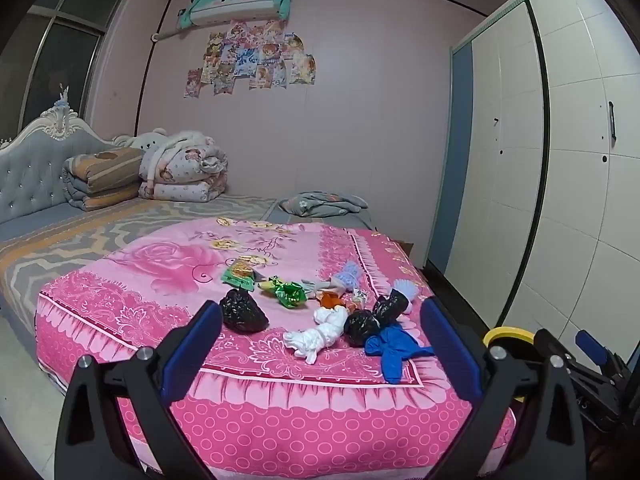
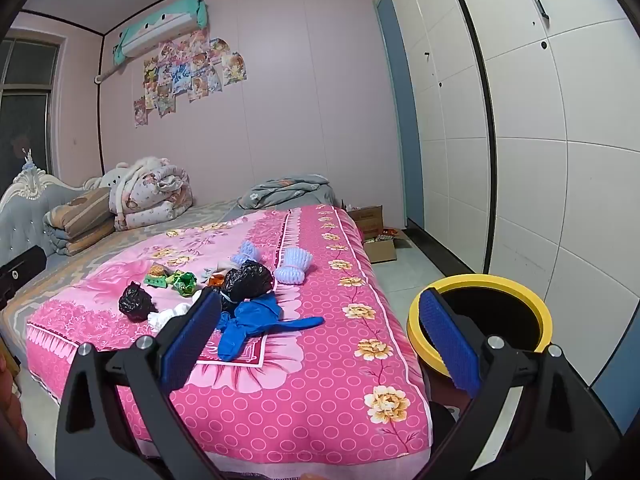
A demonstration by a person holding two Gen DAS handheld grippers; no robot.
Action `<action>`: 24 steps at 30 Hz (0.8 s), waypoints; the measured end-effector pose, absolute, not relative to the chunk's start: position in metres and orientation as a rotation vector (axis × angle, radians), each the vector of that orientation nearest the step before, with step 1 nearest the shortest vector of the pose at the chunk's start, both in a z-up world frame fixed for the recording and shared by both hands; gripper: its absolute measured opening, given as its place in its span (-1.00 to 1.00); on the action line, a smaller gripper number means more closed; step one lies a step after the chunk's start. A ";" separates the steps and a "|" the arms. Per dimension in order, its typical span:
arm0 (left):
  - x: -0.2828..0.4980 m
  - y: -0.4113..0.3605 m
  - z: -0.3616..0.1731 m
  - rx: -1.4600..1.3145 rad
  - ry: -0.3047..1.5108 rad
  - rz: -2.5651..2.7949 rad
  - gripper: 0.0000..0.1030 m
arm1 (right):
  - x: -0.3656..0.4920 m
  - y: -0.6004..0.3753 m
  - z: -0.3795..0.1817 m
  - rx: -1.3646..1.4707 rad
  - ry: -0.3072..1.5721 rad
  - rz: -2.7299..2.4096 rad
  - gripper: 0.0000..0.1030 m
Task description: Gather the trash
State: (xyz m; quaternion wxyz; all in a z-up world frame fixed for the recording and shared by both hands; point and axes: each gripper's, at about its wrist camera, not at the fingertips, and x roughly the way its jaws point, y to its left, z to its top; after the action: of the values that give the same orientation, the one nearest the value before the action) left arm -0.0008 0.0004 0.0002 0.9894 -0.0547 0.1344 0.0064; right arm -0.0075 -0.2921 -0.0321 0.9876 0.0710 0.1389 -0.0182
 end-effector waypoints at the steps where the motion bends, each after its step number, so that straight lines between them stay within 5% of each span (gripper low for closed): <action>1: -0.001 0.001 0.000 -0.117 0.264 0.011 0.87 | -0.008 -0.292 -0.032 0.143 0.278 -0.037 0.84; 24: 0.000 0.003 -0.001 -0.127 0.276 0.016 0.87 | -0.003 -0.288 -0.036 0.135 0.298 -0.037 0.84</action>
State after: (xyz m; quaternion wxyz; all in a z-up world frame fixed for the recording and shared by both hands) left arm 0.0000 0.0034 -0.0006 0.9885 -0.0633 0.1374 0.0080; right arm -0.0028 -0.2882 -0.0363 0.9864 0.0674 0.1485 -0.0184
